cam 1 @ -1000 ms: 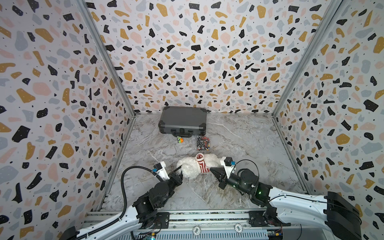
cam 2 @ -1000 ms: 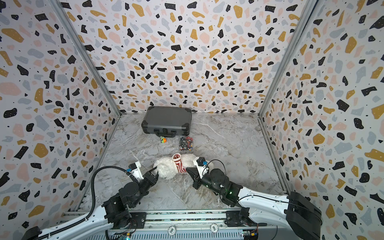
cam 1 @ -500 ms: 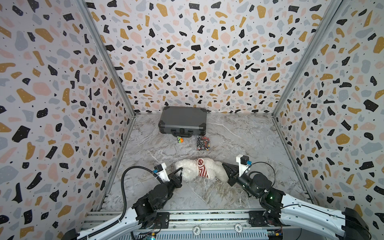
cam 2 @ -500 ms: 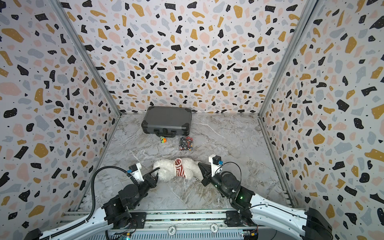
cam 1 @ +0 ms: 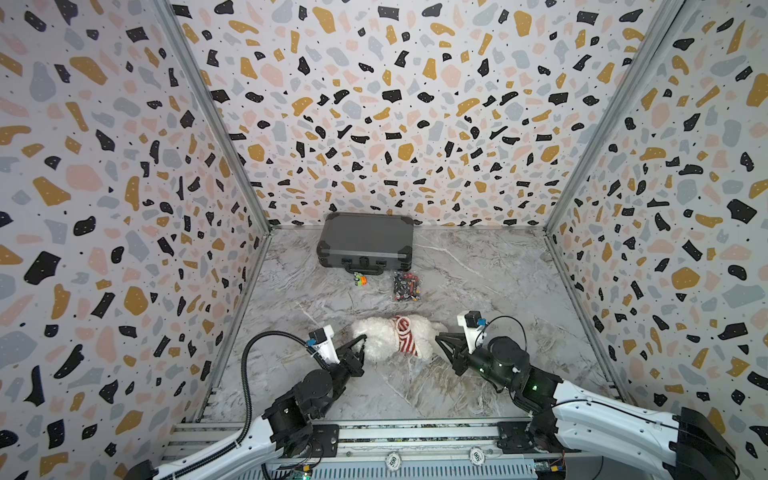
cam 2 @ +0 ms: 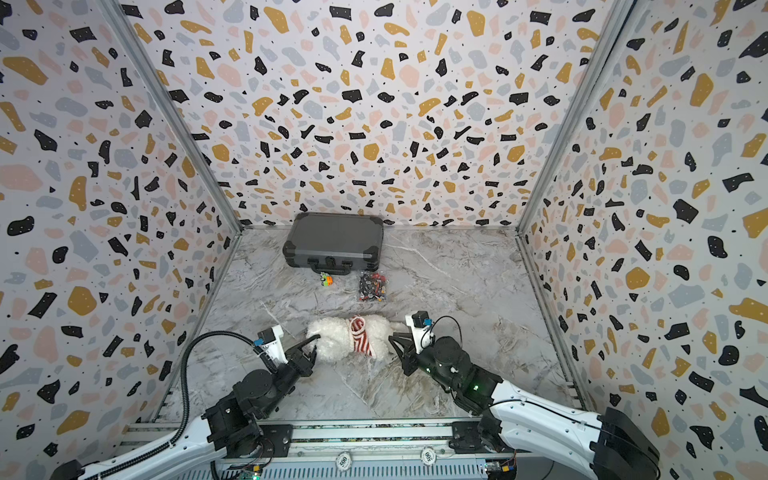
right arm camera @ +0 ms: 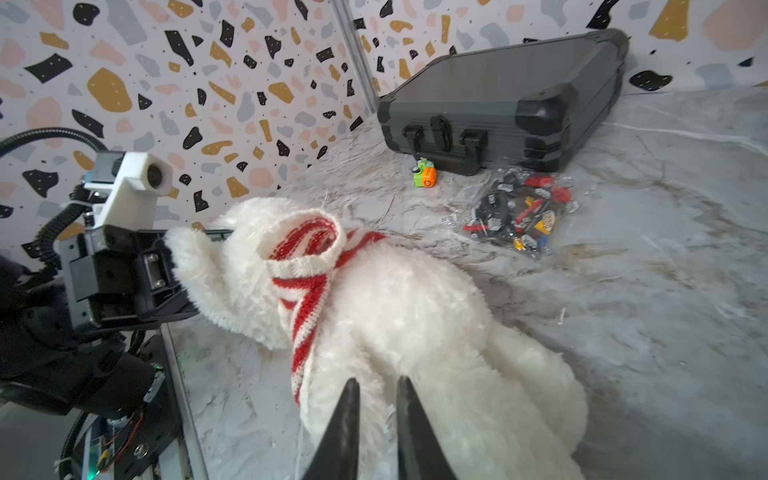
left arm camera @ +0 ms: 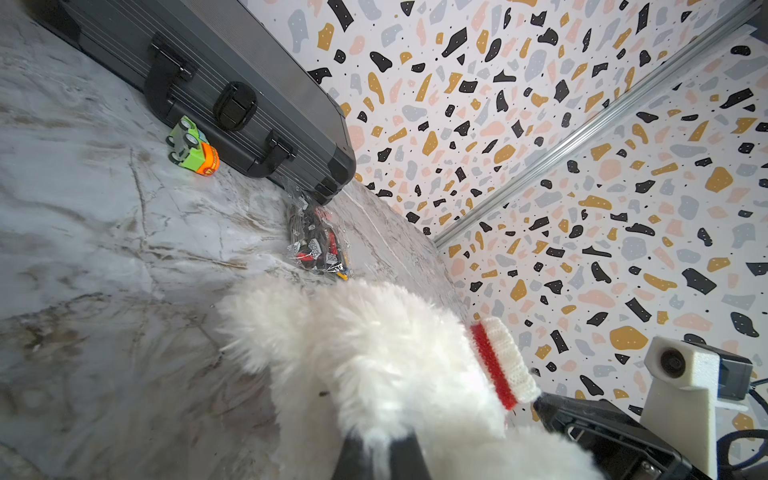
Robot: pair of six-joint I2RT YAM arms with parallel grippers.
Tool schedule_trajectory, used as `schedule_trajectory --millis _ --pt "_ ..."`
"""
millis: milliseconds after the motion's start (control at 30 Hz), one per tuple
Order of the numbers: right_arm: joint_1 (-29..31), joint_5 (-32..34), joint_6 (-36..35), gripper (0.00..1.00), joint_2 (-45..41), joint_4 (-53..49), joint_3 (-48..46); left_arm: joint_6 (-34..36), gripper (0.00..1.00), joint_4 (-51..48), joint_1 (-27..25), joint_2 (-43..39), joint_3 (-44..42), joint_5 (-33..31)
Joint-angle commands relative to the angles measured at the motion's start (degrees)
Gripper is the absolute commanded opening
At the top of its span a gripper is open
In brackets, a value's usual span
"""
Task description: Dress the teddy bear
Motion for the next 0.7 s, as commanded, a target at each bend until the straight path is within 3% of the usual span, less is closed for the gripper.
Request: schedule_trajectory --millis 0,200,667 --pt "0.39 -6.49 -0.35 0.20 3.09 0.59 3.20 0.94 0.00 4.67 0.29 0.42 -0.78 0.56" --pt "0.64 -9.87 -0.61 0.18 7.42 1.67 5.72 0.87 0.00 4.55 0.29 0.78 -1.01 0.66" --pt "2.24 -6.93 -2.94 0.13 13.13 -2.49 9.86 0.08 0.00 5.34 0.25 1.05 -1.74 0.31"
